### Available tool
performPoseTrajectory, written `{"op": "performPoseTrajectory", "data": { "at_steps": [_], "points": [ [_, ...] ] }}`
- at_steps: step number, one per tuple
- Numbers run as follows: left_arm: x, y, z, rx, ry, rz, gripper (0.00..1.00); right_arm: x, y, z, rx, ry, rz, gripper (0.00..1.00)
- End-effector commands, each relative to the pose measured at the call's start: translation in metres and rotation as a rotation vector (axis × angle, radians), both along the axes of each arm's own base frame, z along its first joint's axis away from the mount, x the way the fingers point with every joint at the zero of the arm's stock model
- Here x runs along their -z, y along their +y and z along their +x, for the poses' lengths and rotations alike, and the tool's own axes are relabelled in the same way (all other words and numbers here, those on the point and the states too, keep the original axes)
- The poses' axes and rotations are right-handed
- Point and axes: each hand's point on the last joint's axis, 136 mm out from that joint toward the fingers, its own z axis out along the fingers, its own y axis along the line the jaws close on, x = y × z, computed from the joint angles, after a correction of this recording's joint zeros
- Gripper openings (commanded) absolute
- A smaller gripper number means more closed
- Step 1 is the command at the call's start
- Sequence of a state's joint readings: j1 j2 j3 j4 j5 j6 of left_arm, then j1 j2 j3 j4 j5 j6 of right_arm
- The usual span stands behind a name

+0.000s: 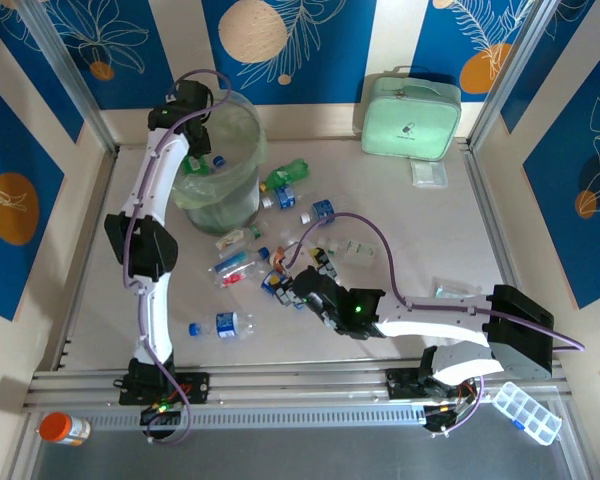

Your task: Put the plastic bottles in the bin

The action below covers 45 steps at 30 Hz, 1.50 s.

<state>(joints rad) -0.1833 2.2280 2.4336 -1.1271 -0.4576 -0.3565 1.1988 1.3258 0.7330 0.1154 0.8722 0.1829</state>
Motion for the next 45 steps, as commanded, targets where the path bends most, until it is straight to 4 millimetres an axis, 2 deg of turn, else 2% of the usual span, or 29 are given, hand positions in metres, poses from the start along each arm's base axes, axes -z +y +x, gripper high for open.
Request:
{"op": "performPoseTrajectory", "data": {
  "at_steps": [1,4,11,15,17,19,25,26,27,33,37,42,45],
  "points": [
    [0.017,0.012,-0.002,-0.019,0.056,0.065,0.23,-0.015,0.007,0.003,0.004,-0.029,0.033,0.9],
    [0.037,0.002,0.002,0.001,0.088,0.017,0.27,-0.016,0.007,0.003,0.007,-0.03,0.033,0.9],
    [0.066,-0.004,0.004,0.005,0.147,-0.018,0.33,-0.016,0.006,0.003,0.008,-0.032,0.034,0.9],
    [0.081,-0.009,0.002,0.016,0.184,-0.038,0.43,-0.017,0.006,0.003,0.005,-0.031,0.037,0.9],
    [0.079,-0.008,0.002,0.01,0.185,-0.04,0.53,-0.017,0.006,0.003,0.005,-0.032,0.036,0.9],
    [0.072,-0.007,0.002,0.007,0.168,-0.048,0.64,-0.017,0.006,0.002,0.004,-0.032,0.037,0.9],
    [0.03,-0.012,0.001,0.024,0.086,-0.084,0.78,-0.019,0.007,0.002,0.001,-0.035,0.039,0.9],
    [0.024,-0.012,0.0,0.025,0.075,-0.089,0.86,-0.019,0.007,0.002,-0.001,-0.036,0.039,0.9],
    [0.02,-0.013,-0.001,0.025,0.068,-0.096,0.88,-0.018,0.007,0.002,0.0,-0.035,0.036,0.9],
    [-0.01,-0.03,-0.01,0.071,0.01,-0.219,0.88,-0.021,0.005,0.002,0.004,-0.045,0.041,0.9],
    [-0.041,-0.04,-0.021,0.103,-0.055,-0.289,0.86,-0.022,0.002,0.004,0.016,-0.056,0.038,0.9],
    [-0.08,-0.048,-0.042,0.126,-0.144,-0.353,0.85,-0.024,-0.001,0.005,0.024,-0.061,0.045,0.9],
    [-0.103,-0.05,-0.063,0.113,-0.219,-0.379,0.84,-0.026,-0.003,0.005,0.024,-0.063,0.051,0.9]
  ]
}}
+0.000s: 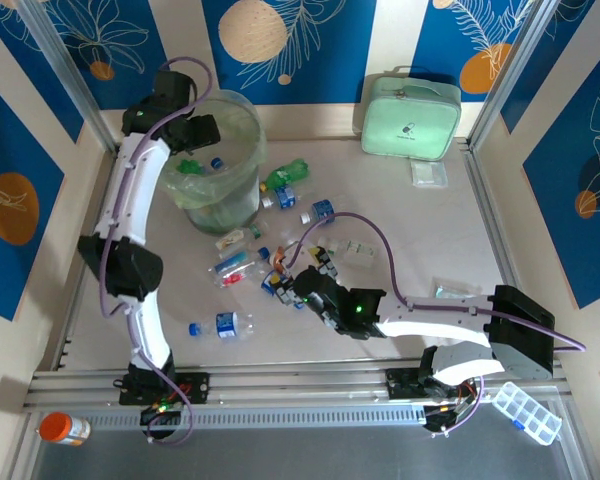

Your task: Put the plastic bottles in the bin

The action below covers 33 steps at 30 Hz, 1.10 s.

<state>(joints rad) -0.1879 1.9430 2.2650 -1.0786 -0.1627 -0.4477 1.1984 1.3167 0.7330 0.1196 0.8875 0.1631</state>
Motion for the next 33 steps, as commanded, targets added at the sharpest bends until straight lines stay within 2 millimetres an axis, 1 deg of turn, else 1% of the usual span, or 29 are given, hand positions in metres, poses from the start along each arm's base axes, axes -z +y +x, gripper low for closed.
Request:
{"op": "performPoseTrajectory", "data": {
  "at_steps": [1,2,6,11,13,15,18,21,24,25,26,28,31,33],
  "points": [
    [-0.035,-0.007,-0.024,-0.02,-0.106,-0.067,0.83,-0.021,-0.002,0.004,0.017,-0.041,0.058,0.9],
    [-0.042,-0.007,-0.034,-0.028,-0.13,-0.073,0.82,-0.022,-0.002,0.003,0.016,-0.039,0.062,0.9],
    [-0.057,-0.014,-0.076,-0.037,-0.211,-0.131,0.81,-0.022,-0.002,0.002,0.004,-0.034,0.065,0.9],
    [-0.056,-0.018,-0.137,-0.039,-0.291,-0.209,0.79,-0.023,-0.003,0.001,0.0,-0.036,0.068,0.9],
    [-0.053,-0.015,-0.161,-0.058,-0.305,-0.238,0.79,-0.025,-0.003,0.001,0.001,-0.038,0.075,0.9],
    [-0.044,-0.011,-0.182,-0.073,-0.3,-0.265,0.79,-0.025,-0.003,0.0,-0.003,-0.036,0.077,0.9],
    [-0.027,-0.009,-0.209,-0.059,-0.282,-0.297,0.79,-0.024,-0.002,0.0,-0.016,-0.032,0.072,0.9],
    [0.001,-0.003,-0.232,-0.064,-0.247,-0.309,0.8,-0.021,0.003,-0.007,-0.07,-0.016,0.066,0.89],
    [0.032,0.008,-0.251,-0.093,-0.218,-0.304,0.81,-0.017,0.014,-0.019,-0.174,0.015,0.072,0.89],
    [0.043,0.013,-0.258,-0.115,-0.207,-0.299,0.81,-0.015,0.019,-0.024,-0.218,0.037,0.075,0.89],
    [0.05,0.019,-0.264,-0.142,-0.202,-0.294,0.81,-0.013,0.024,-0.03,-0.263,0.06,0.078,0.89],
    [0.073,0.031,-0.274,-0.185,-0.197,-0.273,0.82,-0.003,0.039,-0.045,-0.367,0.131,0.064,0.88],
    [0.092,0.046,-0.282,-0.235,-0.231,-0.239,0.83,0.013,0.06,-0.067,-0.508,0.207,-0.01,0.88],
    [0.1,0.054,-0.283,-0.26,-0.248,-0.216,0.83,0.02,0.072,-0.075,-0.551,0.232,-0.074,0.88]
  ]
}}
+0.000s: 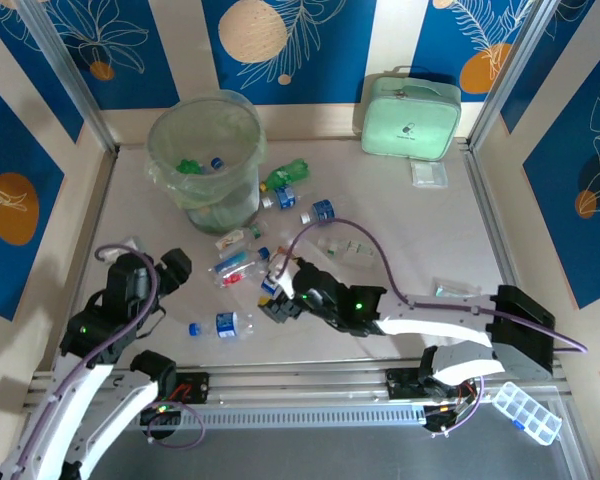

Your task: Put the plastic bottles in the bin

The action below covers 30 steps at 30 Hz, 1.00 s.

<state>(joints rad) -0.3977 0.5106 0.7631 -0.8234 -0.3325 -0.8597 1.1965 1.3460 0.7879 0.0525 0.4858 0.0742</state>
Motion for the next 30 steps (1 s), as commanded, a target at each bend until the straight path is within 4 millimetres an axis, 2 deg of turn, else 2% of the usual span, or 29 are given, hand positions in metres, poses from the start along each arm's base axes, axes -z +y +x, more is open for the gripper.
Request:
{"op": "performPoseTrajectory", "data": {
  "at_steps": [1,7,13,19,23,30],
  "points": [
    [0.008,0.018,0.0,-0.095,-0.033,0.039,0.83,0.01,0.028,-0.036,-0.215,0.069,-0.087,0.88],
    [0.025,0.034,-0.007,-0.185,-0.142,0.002,0.84,0.035,0.051,-0.058,-0.358,0.195,-0.227,0.91],
    [0.014,0.048,-0.022,-0.226,-0.254,-0.029,0.84,0.061,0.083,-0.076,-0.501,0.225,-0.44,0.93],
    [0.012,0.056,-0.032,-0.249,-0.266,-0.03,0.85,0.08,0.105,-0.065,-0.564,0.223,-0.592,0.95],
    [0.01,0.058,-0.036,-0.256,-0.292,-0.049,0.85,0.096,0.11,-0.061,-0.572,0.231,-0.663,0.94],
    [0.01,0.058,-0.036,-0.256,-0.291,-0.053,0.85,0.119,0.114,-0.049,-0.548,0.255,-0.694,0.83]
  ]
}}
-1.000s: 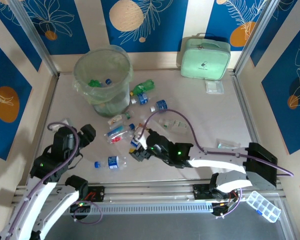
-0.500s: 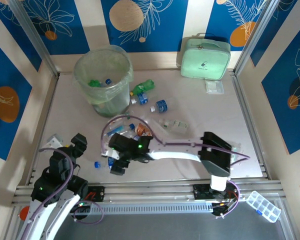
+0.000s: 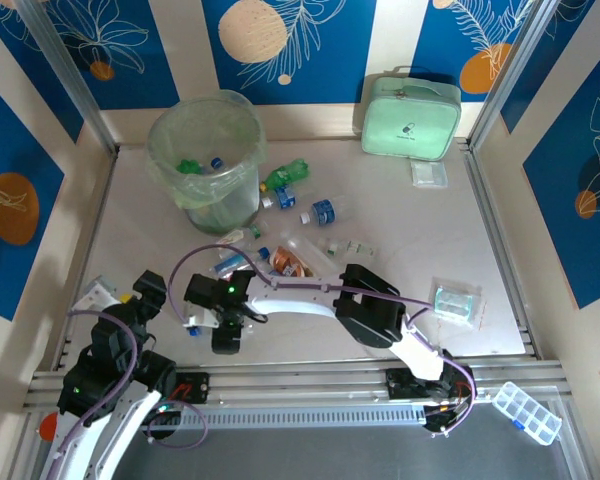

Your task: Put the plastic bottles in the bin

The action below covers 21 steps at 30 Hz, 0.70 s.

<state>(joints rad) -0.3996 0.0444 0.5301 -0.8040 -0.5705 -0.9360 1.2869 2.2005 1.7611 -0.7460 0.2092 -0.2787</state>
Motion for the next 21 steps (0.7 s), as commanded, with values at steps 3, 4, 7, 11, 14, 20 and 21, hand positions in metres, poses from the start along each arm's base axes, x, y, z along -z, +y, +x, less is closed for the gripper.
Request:
{"op": "performPoseTrajectory", "data": {
  "at_steps": [3,4,7,11,14,20,21],
  "points": [
    [0.0,0.003,-0.002,-0.015,-0.007,0.001,0.85,0.006,-0.006,0.004,0.003,0.019,-0.031,0.74],
    [0.0,0.002,-0.001,-0.011,-0.009,0.001,0.85,0.005,-0.006,0.004,0.007,0.015,-0.024,0.71],
    [-0.001,0.001,0.0,-0.002,-0.015,0.001,0.85,0.002,-0.007,0.002,0.01,0.013,0.0,0.61],
    [0.0,0.0,0.001,0.0,-0.016,-0.001,0.85,-0.006,-0.012,0.002,0.027,0.008,0.035,0.46],
    [-0.001,-0.003,0.003,0.014,-0.023,-0.006,0.85,-0.018,-0.015,0.002,0.049,0.004,0.08,0.43],
    [-0.003,-0.011,0.008,0.053,-0.04,-0.002,0.86,-0.05,-0.026,0.01,0.129,0.003,0.183,0.37],
    [-0.004,-0.013,0.009,0.064,-0.045,-0.001,0.86,-0.056,-0.029,0.012,0.144,-0.003,0.202,0.37]
  ]
}}
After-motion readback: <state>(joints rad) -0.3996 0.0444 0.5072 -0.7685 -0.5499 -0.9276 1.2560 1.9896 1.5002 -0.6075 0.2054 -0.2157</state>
